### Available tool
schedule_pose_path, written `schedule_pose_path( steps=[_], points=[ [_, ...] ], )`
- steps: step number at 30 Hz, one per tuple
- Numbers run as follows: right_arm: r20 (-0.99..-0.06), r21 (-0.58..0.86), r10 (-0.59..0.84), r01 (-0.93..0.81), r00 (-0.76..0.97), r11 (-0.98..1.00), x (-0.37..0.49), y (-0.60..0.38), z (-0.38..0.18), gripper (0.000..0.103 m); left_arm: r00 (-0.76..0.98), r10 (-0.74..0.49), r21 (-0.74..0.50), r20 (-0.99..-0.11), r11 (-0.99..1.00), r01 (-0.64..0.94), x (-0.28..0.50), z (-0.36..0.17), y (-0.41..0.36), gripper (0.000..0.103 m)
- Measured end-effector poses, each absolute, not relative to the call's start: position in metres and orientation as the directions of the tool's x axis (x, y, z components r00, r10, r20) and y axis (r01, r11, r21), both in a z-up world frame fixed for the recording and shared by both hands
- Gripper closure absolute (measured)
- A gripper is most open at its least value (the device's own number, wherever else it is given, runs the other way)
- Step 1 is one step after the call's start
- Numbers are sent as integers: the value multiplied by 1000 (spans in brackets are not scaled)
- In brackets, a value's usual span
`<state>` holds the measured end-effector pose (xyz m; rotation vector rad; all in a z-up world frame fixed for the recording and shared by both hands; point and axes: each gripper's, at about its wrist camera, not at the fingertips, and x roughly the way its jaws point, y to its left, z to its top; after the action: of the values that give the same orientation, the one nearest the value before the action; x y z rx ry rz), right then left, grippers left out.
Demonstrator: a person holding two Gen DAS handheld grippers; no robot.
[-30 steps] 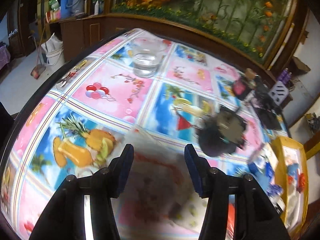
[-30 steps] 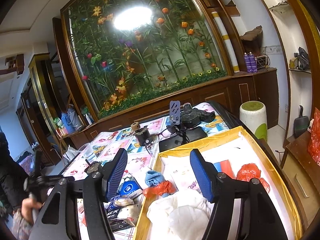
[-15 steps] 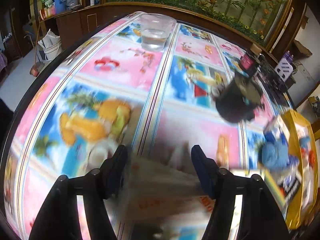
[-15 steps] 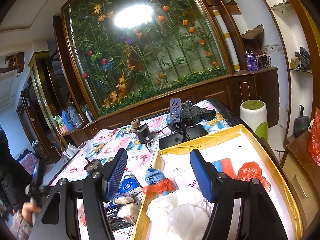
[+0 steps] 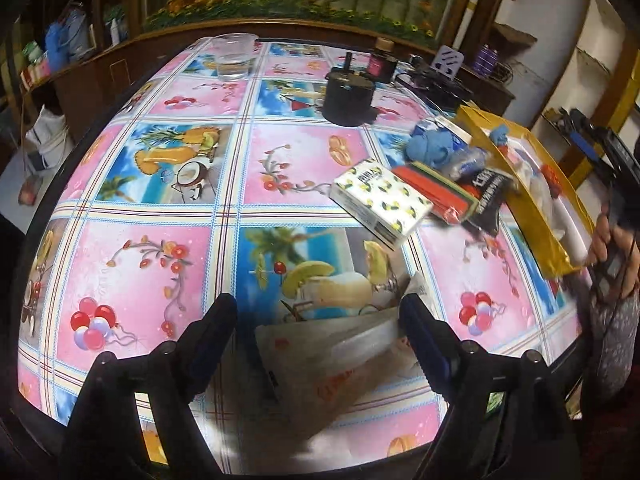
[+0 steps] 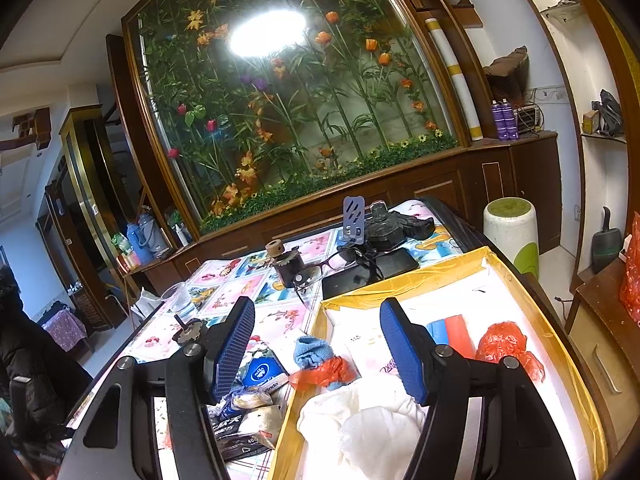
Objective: Organize soft objects
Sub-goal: 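Grasp the white plastic bag with red print using the left tool, then grasp the coloured foam strip pack with the right tool while the left tool holds the bag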
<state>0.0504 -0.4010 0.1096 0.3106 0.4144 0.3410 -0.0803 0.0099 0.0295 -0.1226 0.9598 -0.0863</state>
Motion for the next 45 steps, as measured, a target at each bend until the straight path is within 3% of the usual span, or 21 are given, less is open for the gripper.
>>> schedule_pose_path(
  steps=[8, 15, 19, 21, 23, 26, 32, 36, 39, 41, 45],
  points=[
    [-344, 361, 385, -258, 856, 896, 50, -400, 109, 34, 576, -135, -43, -806, 984, 171, -101, 32, -14, 20],
    [-354, 356, 388, -262, 851, 897, 51, -396, 105, 34, 544, -47, 116, -838, 958, 262, -84, 17, -41, 20],
    [-357, 356, 401, -274, 844, 893, 53, -393, 105, 34, 545, 34, 180, -838, 960, 217, -72, 3, -46, 21],
    [-360, 356, 417, -290, 834, 888, 54, -390, 104, 34, 559, 16, 134, -829, 976, 170, -67, 2, -42, 28],
    [-367, 361, 444, -315, 818, 878, 55, -388, 104, 34, 560, 3, 83, -828, 990, 117, -59, 3, -37, 49],
    [-384, 378, 505, -368, 773, 850, 60, -379, 99, 32, 572, 8, 16, -820, 1000, 8, -44, 2, -29, 58],
    [-449, 368, 627, -508, 637, 779, 56, -337, 91, 32, 572, 117, -19, -812, 974, -226, -25, 1, -10, 61],
    [-534, 372, 704, -618, 468, 692, 46, -279, 78, 32, 572, 123, -55, -811, 957, -285, -23, 1, 3, 61],
    [-632, 335, 668, -639, 392, 692, 46, -232, 60, 33, 571, 144, -34, -808, 956, -290, -25, 1, 1, 61],
    [-698, 277, 605, -634, 384, 722, 51, -207, 48, 43, 571, 154, -21, -807, 958, -287, -25, 2, -1, 61],
    [-769, 252, 536, -605, 349, 756, 66, -185, 28, 44, 575, 132, -49, -807, 956, -289, -25, 2, 2, 61]
  ],
)
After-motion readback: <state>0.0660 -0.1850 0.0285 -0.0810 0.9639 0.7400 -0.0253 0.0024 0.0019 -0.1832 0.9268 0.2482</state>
